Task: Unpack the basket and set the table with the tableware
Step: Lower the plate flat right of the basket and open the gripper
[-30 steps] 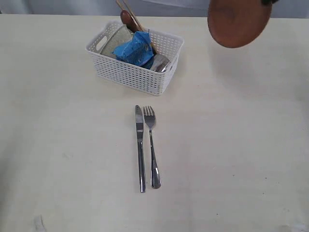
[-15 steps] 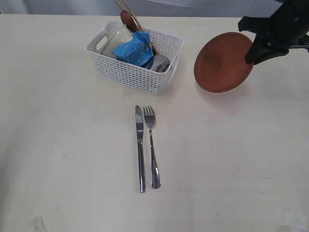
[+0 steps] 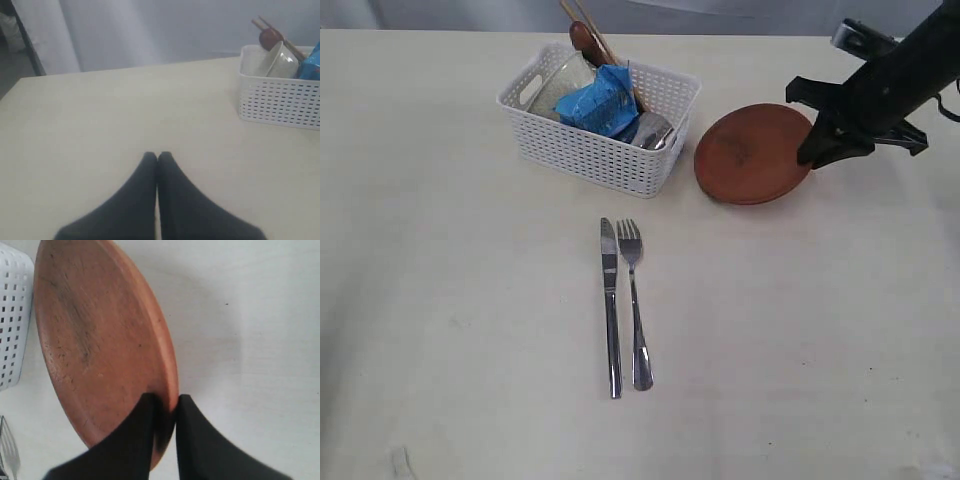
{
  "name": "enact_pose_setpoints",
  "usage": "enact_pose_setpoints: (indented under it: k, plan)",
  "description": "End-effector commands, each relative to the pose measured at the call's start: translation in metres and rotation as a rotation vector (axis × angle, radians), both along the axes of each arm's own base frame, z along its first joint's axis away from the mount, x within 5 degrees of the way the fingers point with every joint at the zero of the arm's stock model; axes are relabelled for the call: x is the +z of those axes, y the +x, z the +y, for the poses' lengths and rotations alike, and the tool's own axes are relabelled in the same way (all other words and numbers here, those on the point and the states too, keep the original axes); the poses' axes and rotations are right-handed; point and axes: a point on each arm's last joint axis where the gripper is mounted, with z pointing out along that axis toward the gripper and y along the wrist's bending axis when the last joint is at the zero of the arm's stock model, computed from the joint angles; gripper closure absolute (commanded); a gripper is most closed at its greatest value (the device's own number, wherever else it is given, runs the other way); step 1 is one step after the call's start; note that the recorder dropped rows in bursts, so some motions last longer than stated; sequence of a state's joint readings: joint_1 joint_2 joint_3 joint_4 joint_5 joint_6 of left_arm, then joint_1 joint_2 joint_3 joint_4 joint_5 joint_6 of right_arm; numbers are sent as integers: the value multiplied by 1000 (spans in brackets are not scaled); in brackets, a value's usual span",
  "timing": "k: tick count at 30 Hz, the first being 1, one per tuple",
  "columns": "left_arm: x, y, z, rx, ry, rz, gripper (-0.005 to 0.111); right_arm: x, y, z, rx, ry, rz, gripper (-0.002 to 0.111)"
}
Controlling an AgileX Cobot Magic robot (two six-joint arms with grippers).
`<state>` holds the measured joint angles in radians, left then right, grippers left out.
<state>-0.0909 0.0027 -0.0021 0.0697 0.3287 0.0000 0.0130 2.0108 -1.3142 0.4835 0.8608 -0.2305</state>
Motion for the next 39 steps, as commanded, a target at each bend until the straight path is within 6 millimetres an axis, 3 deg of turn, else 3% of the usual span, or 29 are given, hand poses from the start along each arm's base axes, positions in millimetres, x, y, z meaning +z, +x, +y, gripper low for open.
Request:
enact_pose_setpoints:
  k: [1,5,15,17,19,20,25,36,39]
  plan:
    - [0,0,0,2,4,-8,107,-4,1,-7,21,-41,-10,108]
    - [0,0,0,2,4,-8,107,-6,-7,-13,65,-106,73,108]
    - [0,0,0,2,4,-8,107,-7,-7,-11,56,-90,74,107]
    - [0,0,0,2,4,-8,107,-6,-7,-11,55,-84,76,92]
    - [0,0,0,2,4,-8,107,-6,-7,-9,38,-75,80,67]
    - [0,0,0,2,4,-8,107,-6,-7,-9,39,-72,84,65]
    - [0,0,0,2,4,-8,107,-6,-7,4,96,-80,57,66]
    - [0,0,0,2,4,-8,107,-9,2,-6,16,-177,-16,66]
    - [0,0,0,2,4,-8,107,-18,2,-4,19,-171,10,66]
